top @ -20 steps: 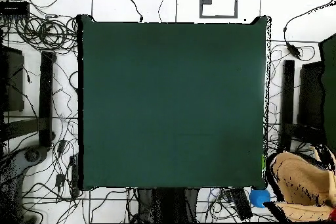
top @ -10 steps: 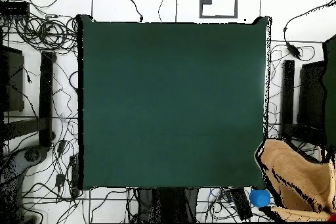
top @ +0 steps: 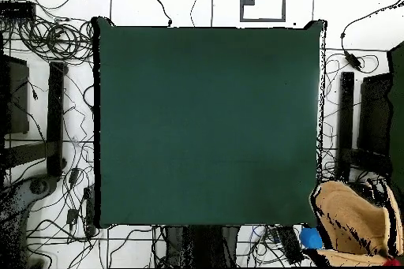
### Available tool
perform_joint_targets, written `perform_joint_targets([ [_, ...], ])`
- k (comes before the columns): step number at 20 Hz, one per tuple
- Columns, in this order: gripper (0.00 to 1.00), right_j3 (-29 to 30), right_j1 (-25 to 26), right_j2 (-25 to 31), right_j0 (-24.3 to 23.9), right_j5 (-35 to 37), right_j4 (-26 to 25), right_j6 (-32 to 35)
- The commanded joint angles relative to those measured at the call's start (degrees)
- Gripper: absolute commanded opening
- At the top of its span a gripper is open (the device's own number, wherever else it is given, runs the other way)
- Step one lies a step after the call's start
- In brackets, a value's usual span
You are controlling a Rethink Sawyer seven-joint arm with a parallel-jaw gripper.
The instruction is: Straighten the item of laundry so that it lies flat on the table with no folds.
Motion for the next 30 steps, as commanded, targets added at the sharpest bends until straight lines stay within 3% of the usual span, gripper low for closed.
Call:
perform_joint_targets([
  [1, 0.00, 10.14, -0.05, -2.91, 4.33, -0.75, 0.42, 8.74],
  [11, 0.00, 13.00, -0.02, -4.88, 7.35, -0.01, 3.00, 4.83],
  [30, 0.00, 13.86, 0.25, -7.58, 11.69, -1.34, 3.98, 7.00],
])
